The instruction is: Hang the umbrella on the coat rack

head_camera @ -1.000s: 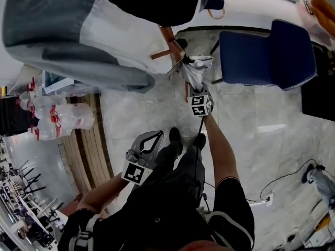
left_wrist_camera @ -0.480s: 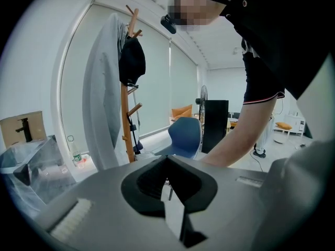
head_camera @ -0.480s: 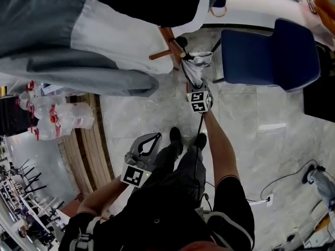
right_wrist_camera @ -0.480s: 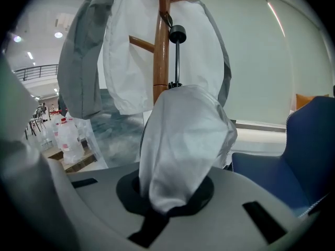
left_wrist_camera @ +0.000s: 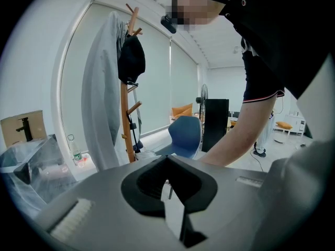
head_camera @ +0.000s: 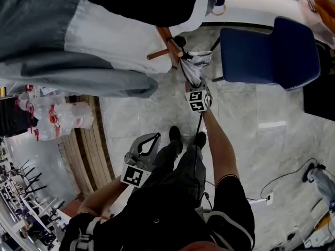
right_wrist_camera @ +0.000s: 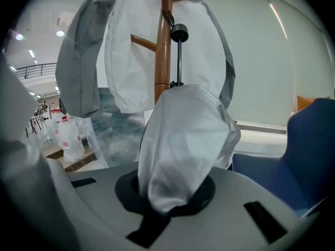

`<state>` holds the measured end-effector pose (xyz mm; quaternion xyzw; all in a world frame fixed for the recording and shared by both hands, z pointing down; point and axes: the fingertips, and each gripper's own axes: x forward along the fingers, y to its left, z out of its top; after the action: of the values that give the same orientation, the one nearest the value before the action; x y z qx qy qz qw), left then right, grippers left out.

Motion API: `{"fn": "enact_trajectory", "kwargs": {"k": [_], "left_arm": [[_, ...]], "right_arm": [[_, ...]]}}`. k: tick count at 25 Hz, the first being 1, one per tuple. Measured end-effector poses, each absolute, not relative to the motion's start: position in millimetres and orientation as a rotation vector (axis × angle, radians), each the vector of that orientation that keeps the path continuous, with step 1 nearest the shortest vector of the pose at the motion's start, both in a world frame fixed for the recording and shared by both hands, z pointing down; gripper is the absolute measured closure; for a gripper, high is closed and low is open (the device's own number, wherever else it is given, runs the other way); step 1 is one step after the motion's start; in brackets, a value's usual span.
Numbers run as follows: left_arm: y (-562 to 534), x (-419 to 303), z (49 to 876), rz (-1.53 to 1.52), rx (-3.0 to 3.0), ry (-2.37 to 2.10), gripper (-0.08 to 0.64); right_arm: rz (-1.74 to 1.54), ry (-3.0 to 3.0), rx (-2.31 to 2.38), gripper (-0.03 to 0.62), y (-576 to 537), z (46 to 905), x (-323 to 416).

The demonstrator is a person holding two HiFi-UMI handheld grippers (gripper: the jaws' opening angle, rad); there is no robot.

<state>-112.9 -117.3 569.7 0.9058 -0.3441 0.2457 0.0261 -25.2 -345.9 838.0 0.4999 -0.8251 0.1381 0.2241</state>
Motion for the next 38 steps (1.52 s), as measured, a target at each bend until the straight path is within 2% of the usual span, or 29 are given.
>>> {"fn": "enact_trajectory", "kwargs": {"k": [8,14,22,27,32,38], "left_arm": [[-112.6,-112.2,570.8,0.782,2.801,-1.065,0.558],[-112.3,-112.3,567.9,0.753,2.802,-1.086,0.558],[-112.3,-108.8,562.6,0.744,2.823,-1.08,0.558],[-109.8,-109.1,556.9,0.73,2.823,-1.089,0.558],[-107.3,-107.5,549.9,0.725,2.824,-1.094,0.558],[-109.2,-103.1,535.4,0.683,2.856,-1.114,0.558]], "right_arm": [[0.403,-2.291,1.354,0.52,-341.7,837.5,-26.2],[0.427,-2.29,1.316,0.414,-331.7,838.2,-25.8],[0.402,-2.287,1.324,0.335,-321.1,830.0,-16.7],[0.384,-2.283,1.349,0.233,-313.3,820.9,-10.2],[0.38,-2.295,1.379,0.209,-305.0,803.4,1.4],[0.35,-2.331,1.437,0.21,-292.7,759.2,21.3]]}}
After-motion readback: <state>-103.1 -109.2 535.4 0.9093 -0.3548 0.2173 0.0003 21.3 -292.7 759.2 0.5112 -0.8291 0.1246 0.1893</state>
